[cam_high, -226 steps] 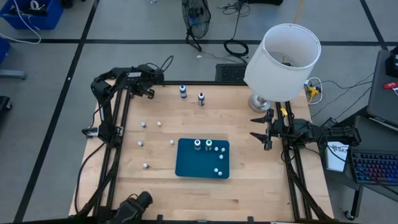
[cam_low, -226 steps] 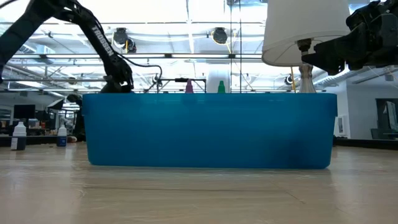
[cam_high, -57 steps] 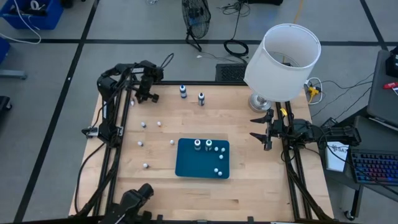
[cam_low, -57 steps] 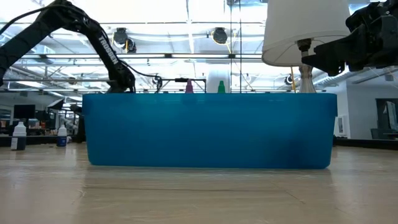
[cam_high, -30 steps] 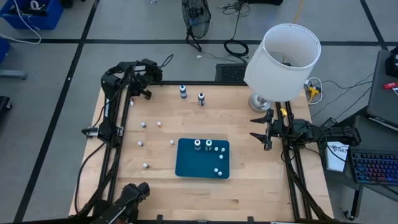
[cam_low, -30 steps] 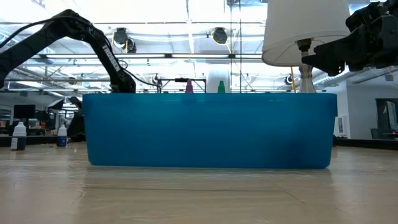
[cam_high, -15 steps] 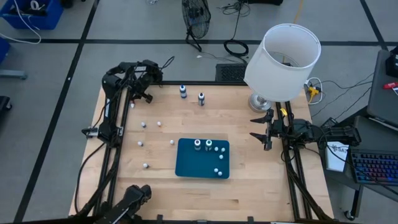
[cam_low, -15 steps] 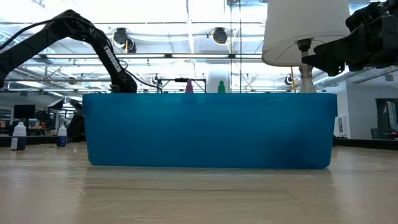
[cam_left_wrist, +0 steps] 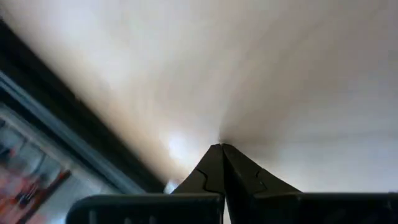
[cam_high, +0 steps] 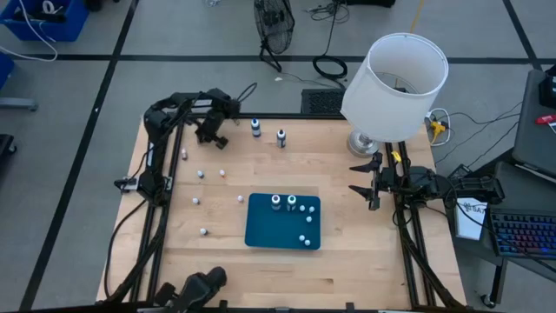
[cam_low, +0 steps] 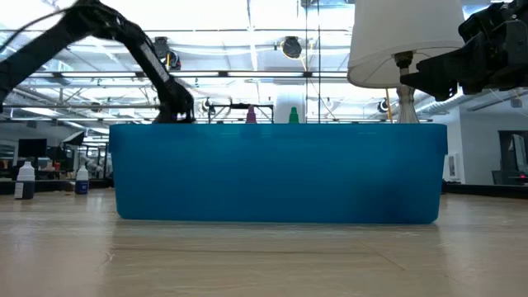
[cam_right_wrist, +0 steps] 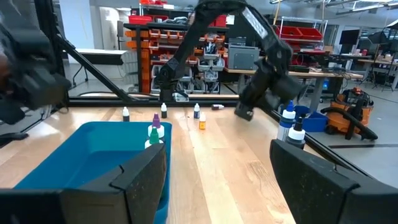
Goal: Pick & Place food coloring
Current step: Put the small red food coloring bottle into the blue bin
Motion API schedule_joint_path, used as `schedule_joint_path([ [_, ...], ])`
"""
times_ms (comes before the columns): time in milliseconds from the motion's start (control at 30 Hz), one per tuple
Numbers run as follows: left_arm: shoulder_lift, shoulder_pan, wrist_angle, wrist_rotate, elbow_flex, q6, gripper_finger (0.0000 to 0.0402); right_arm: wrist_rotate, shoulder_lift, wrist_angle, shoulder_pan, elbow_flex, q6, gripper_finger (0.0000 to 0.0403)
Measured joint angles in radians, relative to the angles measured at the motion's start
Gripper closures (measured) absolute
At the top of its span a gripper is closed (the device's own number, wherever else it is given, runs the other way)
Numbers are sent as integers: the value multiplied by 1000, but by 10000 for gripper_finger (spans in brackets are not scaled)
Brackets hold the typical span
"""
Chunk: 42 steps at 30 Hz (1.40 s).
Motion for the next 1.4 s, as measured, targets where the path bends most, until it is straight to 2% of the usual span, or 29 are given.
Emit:
schedule_joint_path([
  [167,-210,-90,109,-46,-52,-64,397,0,0,0,0,0,0,132],
  [267,-383,-133,181,-21,-203,-135,396,0,0,0,0,0,0,132],
  [367,-534,-130,178,7,-379,-272,386,0,0,0,0,0,0,131],
  [567,-729,-120,241,6,-654,-464,313,0,0,0,0,0,0,129],
  [767,-758,-68,470,73,-777,-471,219,0,0,0,0,0,0,132],
  [933,-760,-38,533,60,-803,-495,176,0,0,0,0,0,0,130],
  [1133,-761,-19,544,39,-822,-539,177,0,0,0,0,0,0,132],
  [1400,-763,-18,695,14,-872,-559,204,0,0,0,0,0,0,129],
])
